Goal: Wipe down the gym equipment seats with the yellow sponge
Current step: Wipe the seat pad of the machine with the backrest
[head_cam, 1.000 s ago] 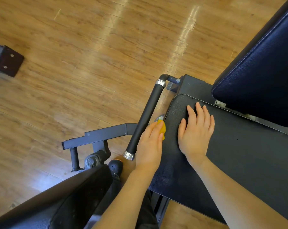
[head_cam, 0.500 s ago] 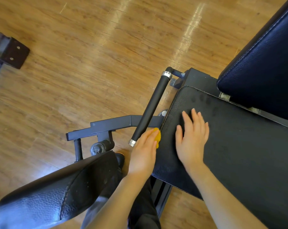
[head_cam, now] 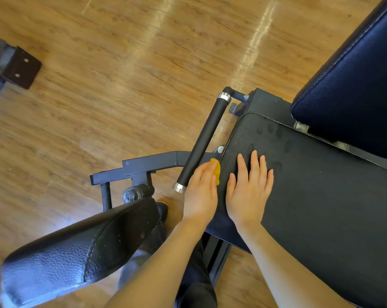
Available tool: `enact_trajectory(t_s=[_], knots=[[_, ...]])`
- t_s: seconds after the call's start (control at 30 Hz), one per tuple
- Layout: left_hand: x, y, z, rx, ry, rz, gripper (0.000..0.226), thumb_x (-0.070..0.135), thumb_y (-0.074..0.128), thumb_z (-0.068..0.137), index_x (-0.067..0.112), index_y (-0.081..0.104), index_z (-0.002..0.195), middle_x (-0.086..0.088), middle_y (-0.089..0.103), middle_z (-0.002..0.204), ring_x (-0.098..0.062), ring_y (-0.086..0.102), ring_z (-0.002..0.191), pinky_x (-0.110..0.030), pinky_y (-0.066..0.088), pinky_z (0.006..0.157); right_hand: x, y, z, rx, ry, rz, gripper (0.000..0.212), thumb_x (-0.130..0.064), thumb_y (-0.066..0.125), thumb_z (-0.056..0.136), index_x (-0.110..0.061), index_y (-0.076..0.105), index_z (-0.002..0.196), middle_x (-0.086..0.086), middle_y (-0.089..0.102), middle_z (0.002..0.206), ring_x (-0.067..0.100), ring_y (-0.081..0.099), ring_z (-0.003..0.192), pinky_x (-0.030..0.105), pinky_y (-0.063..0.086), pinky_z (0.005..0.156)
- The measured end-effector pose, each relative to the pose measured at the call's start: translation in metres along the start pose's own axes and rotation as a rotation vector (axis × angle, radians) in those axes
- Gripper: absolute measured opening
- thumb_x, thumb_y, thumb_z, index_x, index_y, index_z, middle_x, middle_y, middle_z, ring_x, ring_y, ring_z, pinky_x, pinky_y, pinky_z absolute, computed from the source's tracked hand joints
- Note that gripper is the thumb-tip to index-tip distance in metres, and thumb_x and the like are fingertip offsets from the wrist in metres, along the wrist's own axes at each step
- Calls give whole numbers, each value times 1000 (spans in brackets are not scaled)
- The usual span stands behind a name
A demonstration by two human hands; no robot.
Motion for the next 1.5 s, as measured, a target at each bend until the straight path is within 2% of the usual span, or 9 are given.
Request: enact_trajectory(t_s=[0.17, 0.3, 0.57, 0.73, 0.97, 1.03, 1.13, 1.27, 1.5], knots=[[-29, -15, -49, 24, 88, 84, 38, 19, 45, 94, 15, 55, 130, -6, 61, 123, -3, 50, 112, -2, 34, 96, -2, -3, 0, -10, 7, -27, 51, -33, 32, 97, -17, 41, 145, 13, 30, 155, 30, 18, 146, 50, 12, 118], [-33, -16, -65, 27, 80, 75, 40, 25, 38, 98, 14, 54, 133, 7, 51, 129, 0, 47, 119, 0, 32, 96, -4, -2, 0, -8, 9, -45, 51, -32, 34, 96, -17, 42, 144, 13, 30, 155, 30, 19, 146, 50, 13, 118], [-15, 0, -32, 84, 55, 95, 45, 34, 37, 99, 16, 51, 138, -3, 47, 143, -13, 43, 132, -22, 32, 108, -4, -1, 0, 28, 6, -33, 49, -30, 37, 96, -16, 43, 143, 13, 32, 154, 30, 20, 145, 51, 15, 118], [-22, -8, -51, 110, 77, 45, 40, 25, 43, 99, 12, 53, 135, -1, 53, 134, 5, 39, 123, -5, 27, 104, -4, -1, 0, 41, 0, -31, 48, -29, 38, 96, -16, 43, 142, 14, 32, 154, 30, 20, 145, 50, 14, 118], [-44, -9, -100, 133, 0, 45, 42, 37, 38, 99, 35, 41, 141, 14, 45, 142, 4, 41, 130, -27, 45, 104, -3, 0, -1, 38, -15, -45, 47, -29, 37, 98, -16, 43, 143, 14, 31, 154, 30, 20, 145, 51, 15, 118], [-39, -9, -91, 149, -4, 24, 42, 37, 38, 99, 30, 45, 141, 10, 46, 142, 3, 40, 130, -30, 46, 103, -2, 0, -1, 44, -13, -41, 47, -29, 37, 98, -16, 43, 143, 14, 31, 154, 30, 20, 145, 50, 15, 118], [-19, -5, -60, 189, 47, -2, 43, 27, 39, 98, 10, 52, 136, -5, 50, 138, -1, 39, 127, -20, 35, 109, -2, 1, -1, 58, -16, -16, 47, -29, 39, 98, -16, 43, 143, 14, 32, 154, 30, 21, 145, 49, 14, 118], [-7, -1, -39, 154, 101, 72, 43, 27, 38, 99, 9, 55, 134, -7, 51, 138, -15, 47, 128, -21, 35, 108, -1, 1, -1, 51, -14, 0, 48, -30, 37, 97, -16, 43, 143, 14, 32, 154, 30, 21, 145, 49, 13, 118], [-36, -16, -93, 100, -8, 84, 38, 11, 54, 96, 7, 53, 134, -9, 57, 130, -1, 45, 117, -4, 25, 104, -1, -3, 2, 0, -17, 24, 46, -29, 47, 98, -16, 45, 141, 14, 35, 152, 31, 24, 144, 50, 16, 117]])
Point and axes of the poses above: each hand's wrist, its own z-axis towards the middle knuckle, its own y-axis out of the palm, x = y × z, the point moved 2 cm from there along z, towards the middle knuckle
